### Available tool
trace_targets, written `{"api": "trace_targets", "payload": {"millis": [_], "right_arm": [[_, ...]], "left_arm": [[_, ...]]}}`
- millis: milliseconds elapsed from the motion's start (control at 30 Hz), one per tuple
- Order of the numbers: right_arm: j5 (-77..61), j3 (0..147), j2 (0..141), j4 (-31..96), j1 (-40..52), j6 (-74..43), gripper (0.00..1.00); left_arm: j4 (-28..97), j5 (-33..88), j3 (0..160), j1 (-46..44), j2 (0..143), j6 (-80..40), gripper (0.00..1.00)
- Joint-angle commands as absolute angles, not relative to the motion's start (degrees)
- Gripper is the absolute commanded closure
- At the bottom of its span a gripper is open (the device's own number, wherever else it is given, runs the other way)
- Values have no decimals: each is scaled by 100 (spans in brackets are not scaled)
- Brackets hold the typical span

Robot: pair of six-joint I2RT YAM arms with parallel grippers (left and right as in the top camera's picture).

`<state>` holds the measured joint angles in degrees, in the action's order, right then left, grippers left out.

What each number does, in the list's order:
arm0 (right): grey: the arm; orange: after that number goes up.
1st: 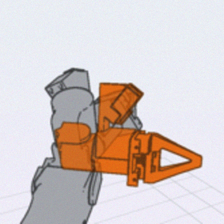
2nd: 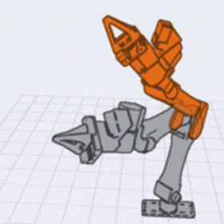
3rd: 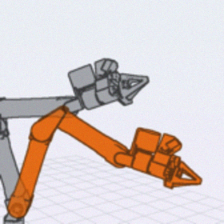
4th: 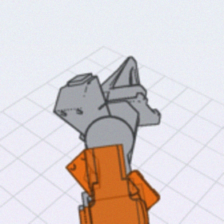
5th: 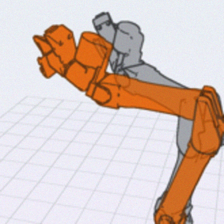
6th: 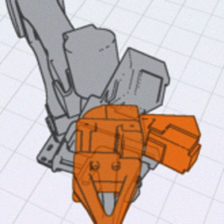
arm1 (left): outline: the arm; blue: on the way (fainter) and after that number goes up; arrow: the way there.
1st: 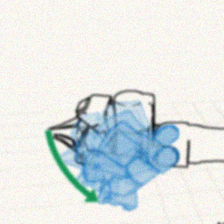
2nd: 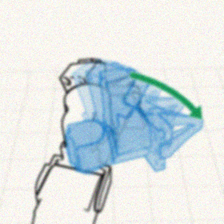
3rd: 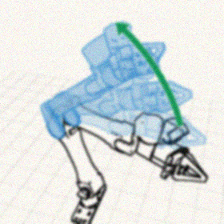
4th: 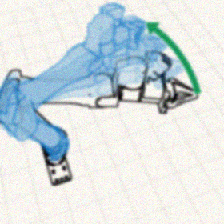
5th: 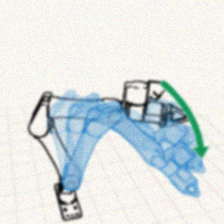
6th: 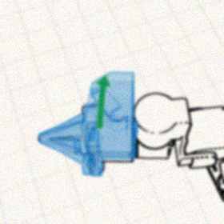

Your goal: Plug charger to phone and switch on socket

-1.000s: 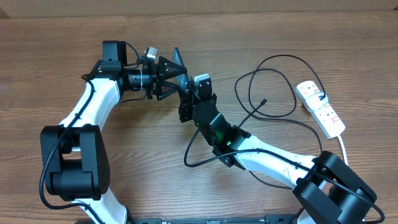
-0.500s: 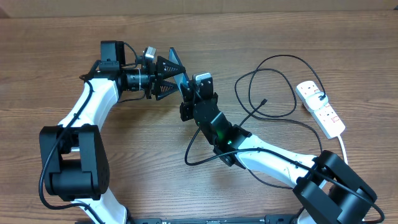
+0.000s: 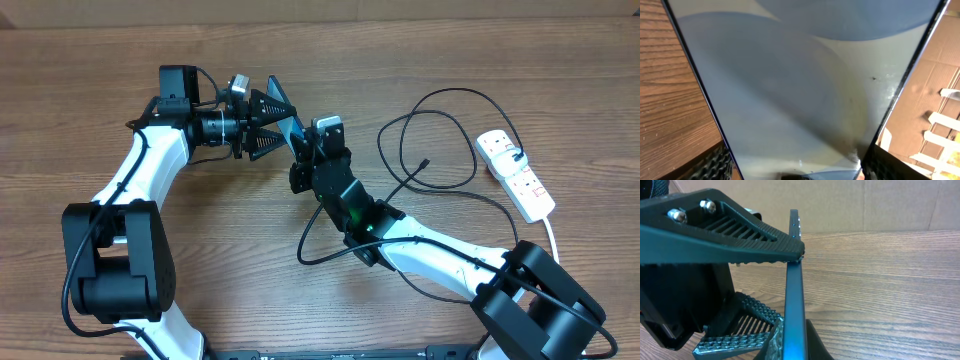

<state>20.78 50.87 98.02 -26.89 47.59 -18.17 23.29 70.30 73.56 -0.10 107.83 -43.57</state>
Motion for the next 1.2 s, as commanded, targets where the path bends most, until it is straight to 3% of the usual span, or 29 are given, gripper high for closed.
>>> {"api": "trace_targets", "payload": {"millis": [0, 333, 700, 867, 1067, 1167], "right_arm": [[1490, 5085, 9813, -2825, 4866, -1647, 96], [1492, 5085, 9773, -2779, 4576, -2342, 96], [1271, 5085, 8538, -1059, 3610, -4539, 96], [1052, 5085, 8368, -198, 3094, -5769, 96], [388, 5083, 8403, -183, 2714, -6635, 96], [305, 5083, 8580, -943, 2783, -6882, 96]], "left_arm": [[2307, 7052, 7509, -64, 10812, -4375, 14], [1935, 7006, 7509, -64, 10812, -4375, 0], [1776, 7279, 7509, 558, 10785, -3610, 0], [2681, 7437, 7509, 1179, 10444, -2432, 0], [4633, 5695, 7509, 1817, 9607, -985, 0], [5256, 4394, 7509, 1986, 8919, -902, 0]]}}
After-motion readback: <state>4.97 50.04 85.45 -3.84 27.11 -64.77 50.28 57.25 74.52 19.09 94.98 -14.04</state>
